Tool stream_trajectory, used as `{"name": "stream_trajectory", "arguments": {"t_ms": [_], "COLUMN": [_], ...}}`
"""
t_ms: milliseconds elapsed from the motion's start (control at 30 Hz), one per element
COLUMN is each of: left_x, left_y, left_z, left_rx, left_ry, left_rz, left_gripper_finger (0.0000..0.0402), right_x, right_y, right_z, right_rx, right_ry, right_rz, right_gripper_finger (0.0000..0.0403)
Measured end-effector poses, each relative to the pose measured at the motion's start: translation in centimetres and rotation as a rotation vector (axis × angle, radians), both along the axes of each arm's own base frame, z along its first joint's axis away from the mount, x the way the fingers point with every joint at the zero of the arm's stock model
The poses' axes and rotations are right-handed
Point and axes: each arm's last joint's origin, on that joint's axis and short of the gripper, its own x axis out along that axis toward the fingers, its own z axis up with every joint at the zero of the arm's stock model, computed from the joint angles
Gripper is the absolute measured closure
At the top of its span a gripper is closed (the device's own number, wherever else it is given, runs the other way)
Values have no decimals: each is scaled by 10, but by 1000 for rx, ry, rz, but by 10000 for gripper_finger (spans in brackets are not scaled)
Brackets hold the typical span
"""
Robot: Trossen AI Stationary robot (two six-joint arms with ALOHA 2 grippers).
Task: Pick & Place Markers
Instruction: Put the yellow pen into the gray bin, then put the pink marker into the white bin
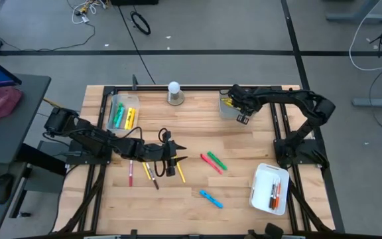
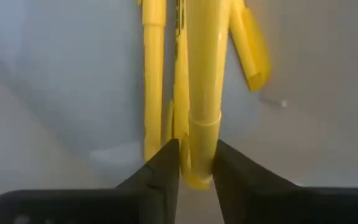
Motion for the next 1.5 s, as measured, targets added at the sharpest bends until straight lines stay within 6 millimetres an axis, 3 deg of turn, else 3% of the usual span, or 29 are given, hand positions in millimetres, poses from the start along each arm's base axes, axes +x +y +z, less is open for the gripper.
{"name": "stream_trajectory", "arguments": {"t_ms": [267,533,700,867,1100,1267,1500], "left_x": [0,0,0,0,0,0,0], "left_y": [0,0,0,0,0,0,0], "left_z": [0,0,-1,0,0,-1,0], "left_rx": [0,1,0,0,1,9,77], "left_ry": [2,4,4,4,5,7,9], "left_rz": [-1,-1,0,-1,-2,-5,-34], "left_gripper_finger": [225,225,225,225,225,225,225], "right_x": [3,20,29,43,67,64,75], "right_y": [-2,8,49,113,220,272,327], "right_z": [9,77,116,139,119,84,35], "right_rx": [-24,-129,-127,-71,63,137,180], "right_ry": [-24,-211,-465,-737,-1192,-1475,-1469], "right_rz": [14,-30,22,127,484,516,492], "right_gripper_finger": [254,236,248,263,289,308,340]}}
